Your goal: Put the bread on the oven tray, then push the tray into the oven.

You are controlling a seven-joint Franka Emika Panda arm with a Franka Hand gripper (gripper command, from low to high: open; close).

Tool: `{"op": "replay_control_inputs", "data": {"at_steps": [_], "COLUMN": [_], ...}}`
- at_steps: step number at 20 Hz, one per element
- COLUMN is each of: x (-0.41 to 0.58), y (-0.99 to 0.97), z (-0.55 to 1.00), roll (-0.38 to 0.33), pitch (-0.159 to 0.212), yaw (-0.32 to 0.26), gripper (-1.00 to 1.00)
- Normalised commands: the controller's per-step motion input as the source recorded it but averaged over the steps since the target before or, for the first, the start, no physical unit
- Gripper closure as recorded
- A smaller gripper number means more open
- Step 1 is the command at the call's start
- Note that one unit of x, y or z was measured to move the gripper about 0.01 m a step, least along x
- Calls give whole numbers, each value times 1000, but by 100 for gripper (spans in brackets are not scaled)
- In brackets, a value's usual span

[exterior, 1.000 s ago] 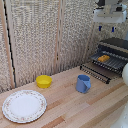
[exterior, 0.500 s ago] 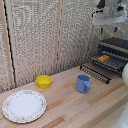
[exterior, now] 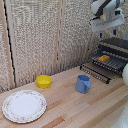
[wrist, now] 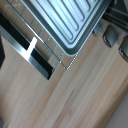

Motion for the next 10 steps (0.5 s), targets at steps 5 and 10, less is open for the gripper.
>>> {"op": "replay_control_inputs", "data": {"at_steps": [5,10], "x": [-76,-146], "y": [0,0], "z": [-192,-78], "roll": [-273,-309], "pitch": [154,156], "yaw": [260,231], "gripper": [-100,-100]}}
